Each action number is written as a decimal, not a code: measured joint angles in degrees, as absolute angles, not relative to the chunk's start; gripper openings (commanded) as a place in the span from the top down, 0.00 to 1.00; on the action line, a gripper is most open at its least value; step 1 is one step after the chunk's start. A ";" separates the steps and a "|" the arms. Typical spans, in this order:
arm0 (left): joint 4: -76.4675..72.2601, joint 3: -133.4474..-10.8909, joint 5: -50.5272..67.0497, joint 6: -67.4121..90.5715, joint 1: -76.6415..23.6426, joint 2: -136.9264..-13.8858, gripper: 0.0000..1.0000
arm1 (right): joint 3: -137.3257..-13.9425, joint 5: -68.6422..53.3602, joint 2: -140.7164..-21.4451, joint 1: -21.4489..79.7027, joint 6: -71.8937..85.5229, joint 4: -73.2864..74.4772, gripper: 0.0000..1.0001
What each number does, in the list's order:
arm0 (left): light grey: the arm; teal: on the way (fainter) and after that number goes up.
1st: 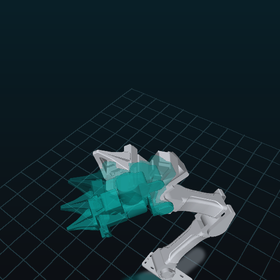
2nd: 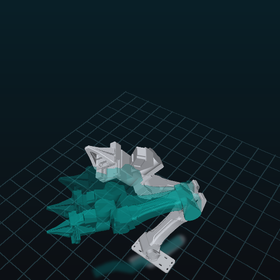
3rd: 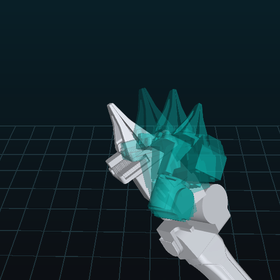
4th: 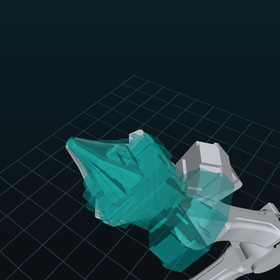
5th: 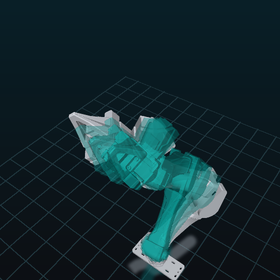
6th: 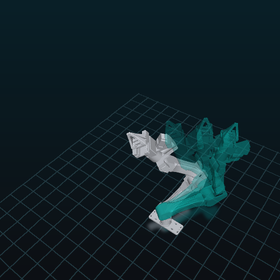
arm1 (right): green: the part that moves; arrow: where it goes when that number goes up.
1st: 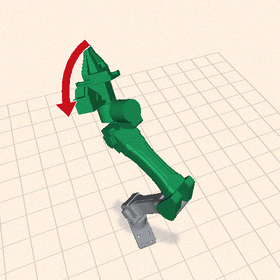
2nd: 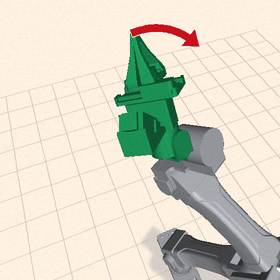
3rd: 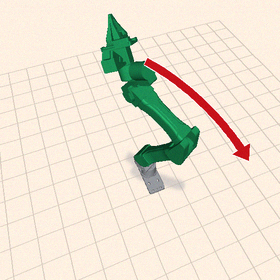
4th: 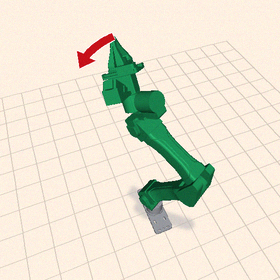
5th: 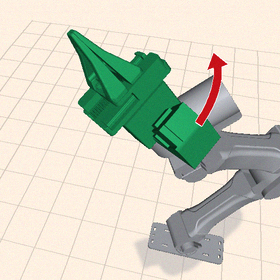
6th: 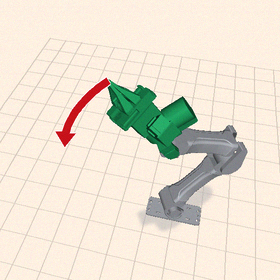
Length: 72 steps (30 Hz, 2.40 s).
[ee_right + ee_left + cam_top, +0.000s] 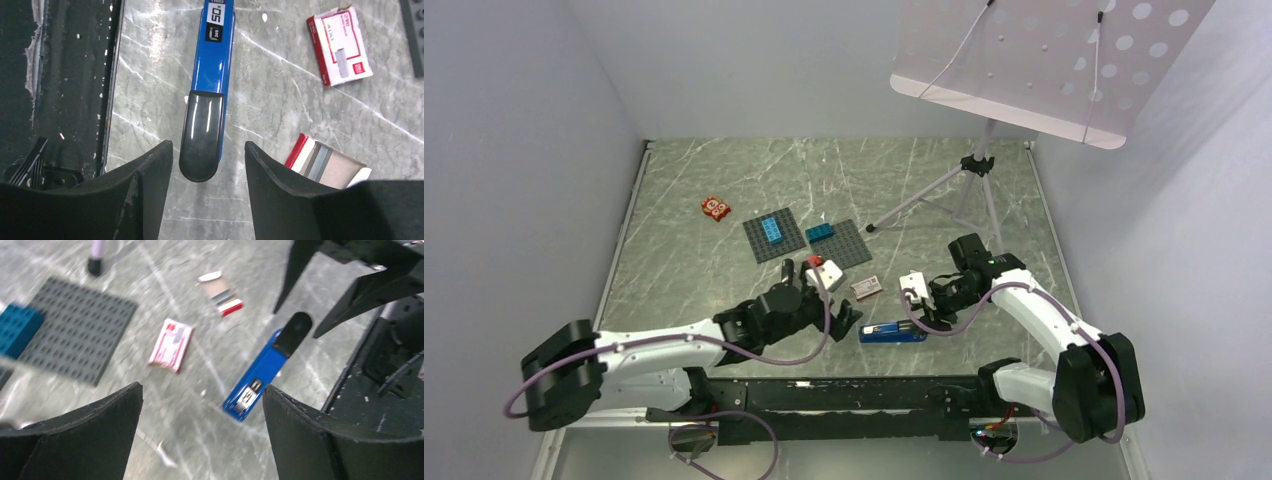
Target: Load the staples into the stapler
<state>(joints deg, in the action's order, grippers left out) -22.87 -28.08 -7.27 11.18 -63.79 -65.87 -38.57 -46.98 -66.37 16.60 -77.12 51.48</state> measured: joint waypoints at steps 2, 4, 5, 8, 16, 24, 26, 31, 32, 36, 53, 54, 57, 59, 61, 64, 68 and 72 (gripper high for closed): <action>-18.98 -25.93 -10.90 12.88 -63.22 -61.67 0.04 | -38.13 -45.69 -67.26 17.39 -75.79 49.65 0.58; -15.29 -24.80 -13.91 14.22 -62.94 -57.98 0.03 | -37.63 -44.49 -68.29 18.06 -74.85 48.64 0.68; -13.30 -24.32 -15.44 14.68 -62.76 -55.77 0.02 | -37.34 -43.75 -68.84 18.41 -74.43 48.21 0.73; -8.91 -23.31 -19.07 15.79 -62.22 -49.56 0.01 | -36.88 -42.41 -70.17 18.98 -73.82 46.96 0.77; -0.82 -21.15 -25.34 17.37 -61.12 -39.09 0.01 | -37.15 -42.04 -70.61 19.25 -72.97 46.81 0.35; 6.33 -20.93 -24.95 20.43 -55.29 -36.21 0.01 | -48.05 -46.52 -68.84 16.67 -70.26 52.23 0.00; 7.81 -20.99 -24.10 21.15 -53.56 -36.05 0.01 | -50.04 -48.14 -66.89 15.31 -68.99 52.34 0.00; 14.13 -23.73 -22.31 24.45 -50.78 -34.89 0.01 | -50.19 -50.35 -61.45 8.91 -58.04 49.08 0.00; 15.42 -24.88 -22.06 24.99 -50.52 -34.26 0.01 | -50.11 -50.48 -60.36 6.72 -54.11 47.27 0.00; 19.31 -30.44 -22.33 26.35 -50.26 -30.46 0.00 | -50.15 -49.45 -56.29 -0.73 -37.10 39.13 0.00; 29.08 -40.38 -26.57 22.11 -50.06 -25.52 0.01 | -47.53 -42.87 -47.13 -2.72 -6.61 20.99 0.00; 29.28 -40.38 -26.63 22.06 -50.06 -25.23 0.01 | -47.37 -41.93 -47.11 -2.72 -5.54 20.51 0.00; 29.69 -40.38 -26.81 21.87 -50.06 -24.71 0.01 | -47.05 -38.65 -46.83 -2.72 -2.13 19.42 0.00; 29.91 -40.38 -26.83 21.74 -50.06 -24.69 0.01 | -47.05 -36.97 -46.54 -2.72 -0.58 18.98 0.00; 30.02 -40.40 -26.85 21.67 -50.06 -24.73 0.01 | -46.96 -35.75 -46.04 -2.72 0.54 18.57 0.00; 30.26 -40.53 -26.89 21.61 -50.06 -24.80 0.00 | -46.76 -34.65 -45.45 -2.72 1.76 17.85 0.00; 30.30 -40.53 -26.89 21.41 -50.06 -24.97 0.01 | -46.17 -34.28 -45.21 -2.72 2.59 17.26 0.00; 30.52 -40.53 -27.07 21.23 -50.06 -24.97 0.01 | -45.23 -34.11 -44.93 -2.72 2.96 17.02 0.00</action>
